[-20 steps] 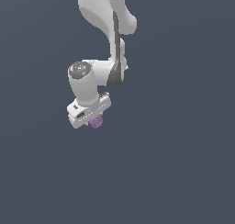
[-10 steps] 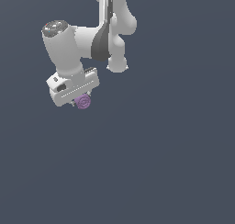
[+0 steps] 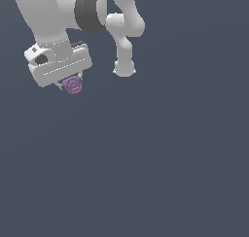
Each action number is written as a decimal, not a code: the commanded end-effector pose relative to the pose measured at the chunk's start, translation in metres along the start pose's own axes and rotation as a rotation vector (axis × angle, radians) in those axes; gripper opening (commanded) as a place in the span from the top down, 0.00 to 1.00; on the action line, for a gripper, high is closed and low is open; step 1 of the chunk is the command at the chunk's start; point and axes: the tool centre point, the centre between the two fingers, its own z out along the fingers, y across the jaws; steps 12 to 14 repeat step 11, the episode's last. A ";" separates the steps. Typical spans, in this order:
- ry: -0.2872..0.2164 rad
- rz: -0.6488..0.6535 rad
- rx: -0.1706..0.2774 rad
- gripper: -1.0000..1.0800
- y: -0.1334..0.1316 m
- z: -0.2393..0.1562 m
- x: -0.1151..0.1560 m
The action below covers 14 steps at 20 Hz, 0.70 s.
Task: Pick up the object and move it to a goal position.
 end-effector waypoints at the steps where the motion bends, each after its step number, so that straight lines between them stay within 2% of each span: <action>1: 0.000 -0.001 0.001 1.00 0.002 -0.017 -0.011; 7: -0.001 0.000 0.001 1.00 0.005 -0.039 -0.024; 14: -0.002 0.000 0.001 1.00 0.007 -0.043 -0.027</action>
